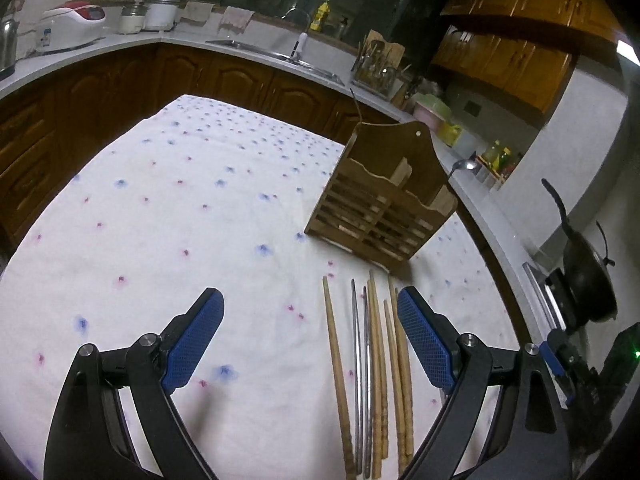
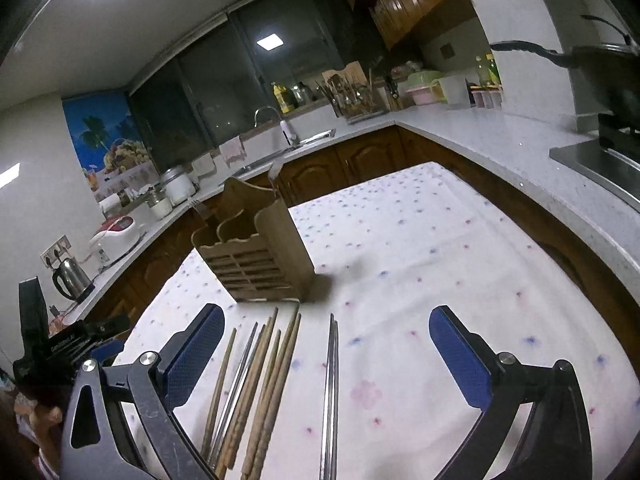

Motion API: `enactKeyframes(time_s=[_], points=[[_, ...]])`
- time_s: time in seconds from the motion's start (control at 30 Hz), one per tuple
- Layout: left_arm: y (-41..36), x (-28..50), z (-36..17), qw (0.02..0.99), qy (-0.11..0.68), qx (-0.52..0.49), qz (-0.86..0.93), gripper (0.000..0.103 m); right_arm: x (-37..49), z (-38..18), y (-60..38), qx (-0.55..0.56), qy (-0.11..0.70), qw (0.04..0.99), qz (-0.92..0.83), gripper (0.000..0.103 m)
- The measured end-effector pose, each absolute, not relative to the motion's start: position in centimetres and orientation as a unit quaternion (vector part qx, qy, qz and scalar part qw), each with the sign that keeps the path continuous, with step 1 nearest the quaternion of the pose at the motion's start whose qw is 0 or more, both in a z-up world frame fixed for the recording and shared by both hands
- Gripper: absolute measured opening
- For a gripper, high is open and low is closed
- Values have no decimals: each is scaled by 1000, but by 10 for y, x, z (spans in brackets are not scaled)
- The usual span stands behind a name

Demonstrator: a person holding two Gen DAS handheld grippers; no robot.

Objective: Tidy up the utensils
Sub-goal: 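Grasp a wooden chopstick with the left tool while the right tool grasps a metal chopstick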

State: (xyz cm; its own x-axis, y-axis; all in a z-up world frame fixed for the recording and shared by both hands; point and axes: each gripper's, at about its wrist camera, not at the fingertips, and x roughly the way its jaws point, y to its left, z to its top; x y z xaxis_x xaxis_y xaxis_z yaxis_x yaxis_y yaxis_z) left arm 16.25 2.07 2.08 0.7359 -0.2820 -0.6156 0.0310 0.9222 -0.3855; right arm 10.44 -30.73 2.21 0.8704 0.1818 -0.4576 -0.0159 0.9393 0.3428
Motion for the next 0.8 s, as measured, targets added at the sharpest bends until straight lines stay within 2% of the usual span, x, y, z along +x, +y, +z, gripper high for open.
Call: enactKeyframes(time_s=[0.3, 0.4, 0.53, 0.6, 0.8], points=[[15, 167, 25, 919, 358, -149, -72, 90, 109, 20, -302, 150, 263, 952, 49, 102], [12, 172, 23, 918, 364, -141, -73, 90, 114, 19, -300, 143, 268, 951, 50, 94], [5, 183, 14, 911, 385, -128, -70, 90, 127, 13, -299, 143, 291, 945, 51, 75], [0, 190, 9, 907, 394, -128, -72, 88, 133, 8, -299, 142, 303, 941, 51, 70], [-20, 211, -11, 888, 438, -107, -87, 67, 159, -15, -293, 134, 357, 923, 54, 52]])
